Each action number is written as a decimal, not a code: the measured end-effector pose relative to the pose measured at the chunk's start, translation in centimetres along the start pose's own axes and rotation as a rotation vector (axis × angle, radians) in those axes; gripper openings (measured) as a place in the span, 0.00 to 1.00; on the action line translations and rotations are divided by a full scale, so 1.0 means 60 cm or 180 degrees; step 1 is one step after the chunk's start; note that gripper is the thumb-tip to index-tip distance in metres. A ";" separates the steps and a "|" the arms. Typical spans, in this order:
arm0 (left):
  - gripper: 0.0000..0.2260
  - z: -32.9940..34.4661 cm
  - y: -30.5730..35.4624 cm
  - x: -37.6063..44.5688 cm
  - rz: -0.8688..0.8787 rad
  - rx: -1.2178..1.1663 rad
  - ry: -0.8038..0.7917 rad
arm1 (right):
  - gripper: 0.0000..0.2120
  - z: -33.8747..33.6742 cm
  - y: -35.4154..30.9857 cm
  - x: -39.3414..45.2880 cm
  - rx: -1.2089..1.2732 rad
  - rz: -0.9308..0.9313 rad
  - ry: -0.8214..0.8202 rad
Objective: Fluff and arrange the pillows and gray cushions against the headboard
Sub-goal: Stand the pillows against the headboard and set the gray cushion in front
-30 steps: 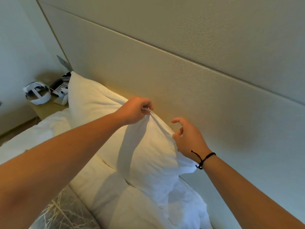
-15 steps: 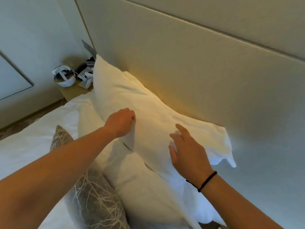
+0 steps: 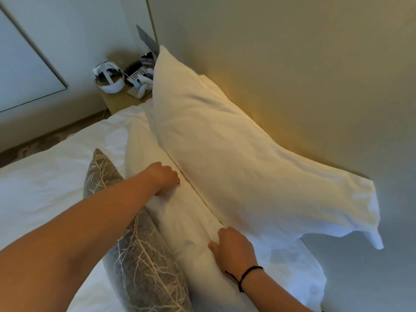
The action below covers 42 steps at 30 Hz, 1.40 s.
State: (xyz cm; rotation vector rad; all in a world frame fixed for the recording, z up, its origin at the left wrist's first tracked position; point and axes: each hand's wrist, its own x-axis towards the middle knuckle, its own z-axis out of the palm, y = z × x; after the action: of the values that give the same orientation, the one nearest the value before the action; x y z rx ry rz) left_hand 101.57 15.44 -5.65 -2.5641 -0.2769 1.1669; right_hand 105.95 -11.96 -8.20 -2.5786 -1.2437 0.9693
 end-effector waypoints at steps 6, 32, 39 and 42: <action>0.10 0.020 -0.034 -0.005 0.0068 0.0562 0.0497 | 0.11 0.004 -0.029 0.003 0.0099 -0.0274 0.0330; 0.12 -0.039 -0.109 -0.045 0.0197 -0.1306 0.0420 | 0.14 -0.052 -0.053 0.004 0.1138 -0.0263 0.0272; 0.10 -0.065 -0.092 -0.042 0.0204 -0.0872 0.1300 | 0.13 -0.072 0.006 -0.042 0.1181 -0.0415 0.0285; 0.10 -0.059 -0.083 -0.035 -0.0005 -0.0755 0.1465 | 0.15 -0.056 0.029 -0.055 0.0794 -0.0260 0.0459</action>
State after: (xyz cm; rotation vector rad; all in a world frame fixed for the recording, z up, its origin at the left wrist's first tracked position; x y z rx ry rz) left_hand 102.67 18.75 -0.21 -2.9415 -0.3214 0.5381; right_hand 107.59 -14.97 -4.55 -2.3419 -1.1046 0.8464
